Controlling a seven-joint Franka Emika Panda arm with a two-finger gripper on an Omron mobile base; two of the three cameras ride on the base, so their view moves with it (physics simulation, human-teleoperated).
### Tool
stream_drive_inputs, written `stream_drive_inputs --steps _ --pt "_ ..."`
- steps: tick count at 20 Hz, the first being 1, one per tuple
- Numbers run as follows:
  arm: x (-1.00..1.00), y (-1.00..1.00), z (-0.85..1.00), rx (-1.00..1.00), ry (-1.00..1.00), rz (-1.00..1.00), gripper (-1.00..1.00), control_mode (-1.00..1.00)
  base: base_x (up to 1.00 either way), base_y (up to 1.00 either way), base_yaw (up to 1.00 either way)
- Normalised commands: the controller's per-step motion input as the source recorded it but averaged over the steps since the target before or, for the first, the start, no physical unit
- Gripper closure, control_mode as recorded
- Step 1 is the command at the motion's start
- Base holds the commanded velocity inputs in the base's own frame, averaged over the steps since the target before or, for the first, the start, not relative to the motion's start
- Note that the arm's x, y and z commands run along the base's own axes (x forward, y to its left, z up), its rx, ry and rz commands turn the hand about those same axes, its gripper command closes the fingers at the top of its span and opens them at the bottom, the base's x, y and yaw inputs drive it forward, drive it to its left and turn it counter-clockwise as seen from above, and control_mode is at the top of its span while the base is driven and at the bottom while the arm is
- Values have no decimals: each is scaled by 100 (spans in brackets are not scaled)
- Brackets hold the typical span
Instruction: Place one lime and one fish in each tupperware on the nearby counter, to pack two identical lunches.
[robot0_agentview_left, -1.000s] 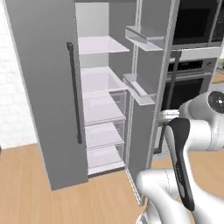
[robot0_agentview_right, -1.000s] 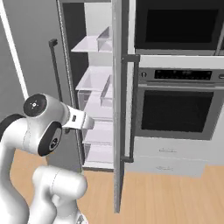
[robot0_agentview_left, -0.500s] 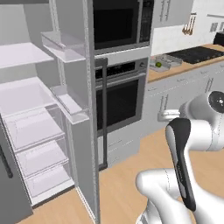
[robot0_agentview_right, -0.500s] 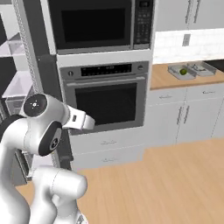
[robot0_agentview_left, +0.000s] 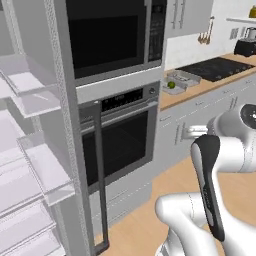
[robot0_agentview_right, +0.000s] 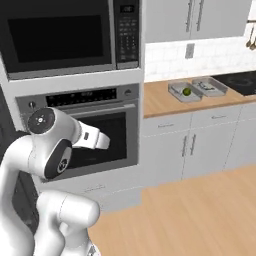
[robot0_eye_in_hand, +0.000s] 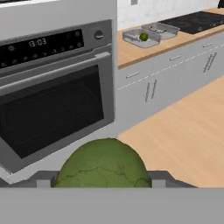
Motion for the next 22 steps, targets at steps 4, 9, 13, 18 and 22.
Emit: stream_drive_inputs --steps 4,9,13,18,22 --pt "0 0 0 0 0 0 100 100 100 -85 11" --pt "0 0 0 0 0 0 100 100 100 -100 22" --pt "0 0 0 0 0 0 100 100 100 -100 30" --pt "0 0 0 0 0 0 100 100 100 -100 33" --pt "0 0 0 0 0 0 100 100 100 -100 35"
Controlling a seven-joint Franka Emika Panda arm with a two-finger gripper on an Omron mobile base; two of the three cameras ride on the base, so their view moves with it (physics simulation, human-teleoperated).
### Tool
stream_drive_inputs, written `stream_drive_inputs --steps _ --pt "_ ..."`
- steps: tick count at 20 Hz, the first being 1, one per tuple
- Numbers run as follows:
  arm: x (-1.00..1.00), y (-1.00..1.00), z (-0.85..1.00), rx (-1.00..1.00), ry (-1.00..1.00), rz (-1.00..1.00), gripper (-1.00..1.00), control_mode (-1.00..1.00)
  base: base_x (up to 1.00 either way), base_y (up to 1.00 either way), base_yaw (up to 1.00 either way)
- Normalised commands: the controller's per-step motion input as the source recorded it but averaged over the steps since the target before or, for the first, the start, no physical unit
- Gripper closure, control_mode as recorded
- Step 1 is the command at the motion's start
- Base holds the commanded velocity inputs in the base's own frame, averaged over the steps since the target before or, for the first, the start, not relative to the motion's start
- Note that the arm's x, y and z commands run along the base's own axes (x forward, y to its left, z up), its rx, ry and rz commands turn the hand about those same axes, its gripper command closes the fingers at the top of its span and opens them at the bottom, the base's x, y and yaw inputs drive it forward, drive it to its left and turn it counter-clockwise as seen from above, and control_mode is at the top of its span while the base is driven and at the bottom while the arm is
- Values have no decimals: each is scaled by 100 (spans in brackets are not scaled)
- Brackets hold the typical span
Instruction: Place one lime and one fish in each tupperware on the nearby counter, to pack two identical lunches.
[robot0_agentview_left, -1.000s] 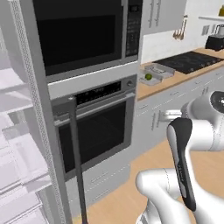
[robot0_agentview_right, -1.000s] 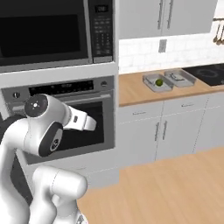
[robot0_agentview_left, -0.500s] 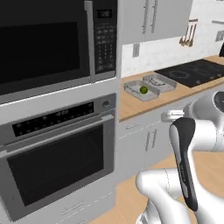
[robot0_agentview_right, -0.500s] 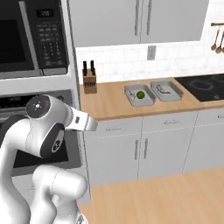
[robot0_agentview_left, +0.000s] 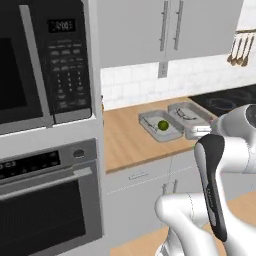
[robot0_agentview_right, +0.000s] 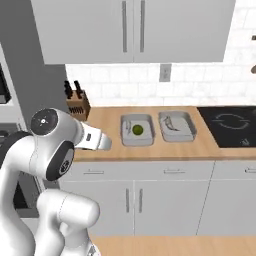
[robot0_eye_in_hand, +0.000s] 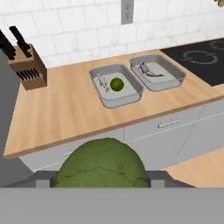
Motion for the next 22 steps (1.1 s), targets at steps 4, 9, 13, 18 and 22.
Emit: stream_drive_inputs --steps 4,9,13,18,22 --pt "0 0 0 0 0 0 100 100 96 -100 35" --pt "0 0 0 0 0 0 100 100 93 -93 33" --pt "0 0 0 0 0 0 100 100 24 -60 40" --pt "0 0 0 0 0 0 100 100 15 -63 40" --pt "32 -33 -31 0 2 16 100 -100 12 -17 9"
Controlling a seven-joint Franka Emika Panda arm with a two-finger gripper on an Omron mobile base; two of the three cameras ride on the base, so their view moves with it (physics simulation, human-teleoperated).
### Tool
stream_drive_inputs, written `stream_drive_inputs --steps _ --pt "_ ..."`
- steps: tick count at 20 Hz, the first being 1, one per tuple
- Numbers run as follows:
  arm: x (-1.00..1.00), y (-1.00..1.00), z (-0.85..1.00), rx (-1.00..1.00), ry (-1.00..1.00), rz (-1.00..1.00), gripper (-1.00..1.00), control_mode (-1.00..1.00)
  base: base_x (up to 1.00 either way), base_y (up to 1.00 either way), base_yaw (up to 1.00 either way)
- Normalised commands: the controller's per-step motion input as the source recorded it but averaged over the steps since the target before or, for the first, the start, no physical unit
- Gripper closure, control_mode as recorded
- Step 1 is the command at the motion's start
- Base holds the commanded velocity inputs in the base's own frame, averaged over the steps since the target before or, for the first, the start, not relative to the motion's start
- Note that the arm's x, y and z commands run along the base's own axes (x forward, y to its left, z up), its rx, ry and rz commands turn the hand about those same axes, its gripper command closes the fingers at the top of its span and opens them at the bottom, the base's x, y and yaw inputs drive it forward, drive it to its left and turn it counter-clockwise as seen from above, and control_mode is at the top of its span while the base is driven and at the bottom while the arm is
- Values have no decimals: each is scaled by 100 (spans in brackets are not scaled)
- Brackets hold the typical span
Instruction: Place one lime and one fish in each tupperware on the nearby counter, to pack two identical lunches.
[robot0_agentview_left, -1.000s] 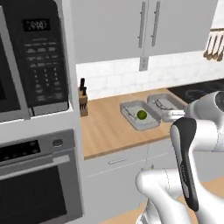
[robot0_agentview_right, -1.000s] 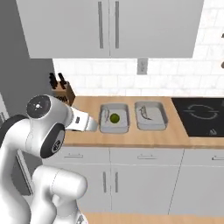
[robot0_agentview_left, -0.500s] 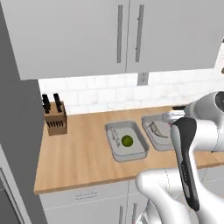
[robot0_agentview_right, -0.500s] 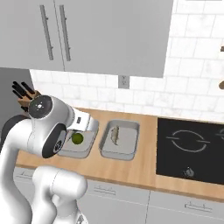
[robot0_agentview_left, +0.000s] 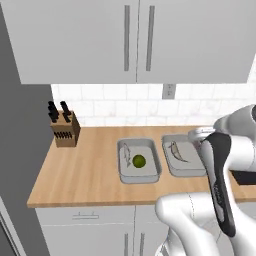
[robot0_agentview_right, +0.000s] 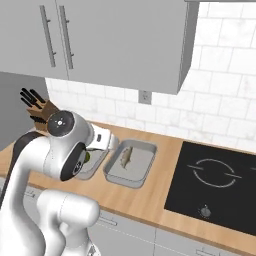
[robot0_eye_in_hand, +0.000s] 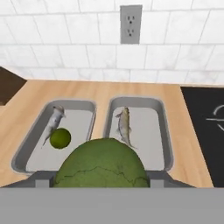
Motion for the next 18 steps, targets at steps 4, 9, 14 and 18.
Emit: stream_drive_inputs --steps 4,9,14,18 --pt "80 -23 -89 -4 2 5 100 -100 0 0 0" --pt "100 -25 -79 -1 18 1 100 -100 0 0 0" --pt "89 -21 -47 -1 35 0 100 -100 0 0 0" --pt "71 -38 -41 -1 20 0 100 -100 0 0 0"
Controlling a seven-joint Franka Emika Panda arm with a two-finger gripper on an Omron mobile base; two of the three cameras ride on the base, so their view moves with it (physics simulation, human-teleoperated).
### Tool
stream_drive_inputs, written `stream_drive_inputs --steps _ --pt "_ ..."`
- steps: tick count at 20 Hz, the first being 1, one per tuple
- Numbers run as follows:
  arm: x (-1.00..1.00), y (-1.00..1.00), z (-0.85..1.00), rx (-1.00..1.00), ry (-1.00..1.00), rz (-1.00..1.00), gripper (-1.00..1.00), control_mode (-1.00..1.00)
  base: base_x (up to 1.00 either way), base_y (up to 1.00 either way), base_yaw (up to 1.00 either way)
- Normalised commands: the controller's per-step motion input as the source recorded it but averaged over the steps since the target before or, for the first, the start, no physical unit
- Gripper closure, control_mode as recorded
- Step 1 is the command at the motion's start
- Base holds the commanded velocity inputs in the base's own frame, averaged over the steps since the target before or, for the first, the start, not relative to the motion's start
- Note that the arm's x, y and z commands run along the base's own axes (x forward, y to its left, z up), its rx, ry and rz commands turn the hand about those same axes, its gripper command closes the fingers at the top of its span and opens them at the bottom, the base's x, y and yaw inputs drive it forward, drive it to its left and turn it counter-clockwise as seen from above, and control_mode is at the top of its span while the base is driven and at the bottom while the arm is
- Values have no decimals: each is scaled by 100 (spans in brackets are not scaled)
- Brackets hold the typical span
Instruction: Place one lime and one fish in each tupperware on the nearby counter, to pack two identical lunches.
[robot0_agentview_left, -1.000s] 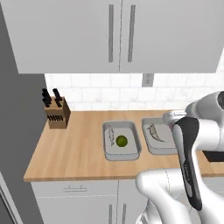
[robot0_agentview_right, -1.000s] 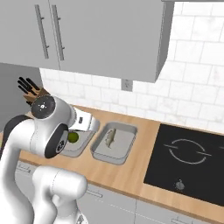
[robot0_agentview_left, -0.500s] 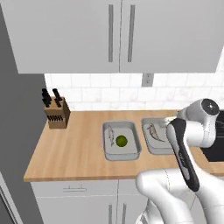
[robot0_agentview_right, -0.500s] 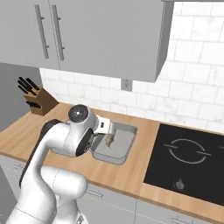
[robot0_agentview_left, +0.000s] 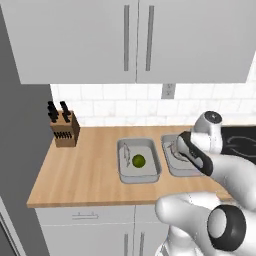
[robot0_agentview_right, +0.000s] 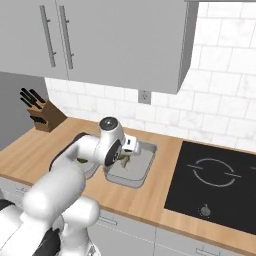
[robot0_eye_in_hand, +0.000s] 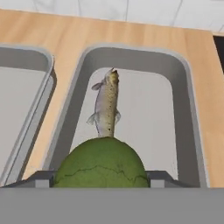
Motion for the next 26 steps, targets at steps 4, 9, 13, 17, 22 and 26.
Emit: stream_drive_inputs --steps 4,9,13,17,22,26 --pt "51 -54 -42 0 12 0 100 -100 0 0 0" --pt "47 -39 -47 0 11 1 100 -100 0 0 0" --pt "36 -20 -54 0 5 5 100 -100 0 0 0" --pt "25 -9 -28 0 1 3 100 -100 0 0 0" --pt "9 1 -33 0 0 1 -100 -100 0 0 0" --pt "12 0 -18 0 0 0 -100 -100 0 0 0"
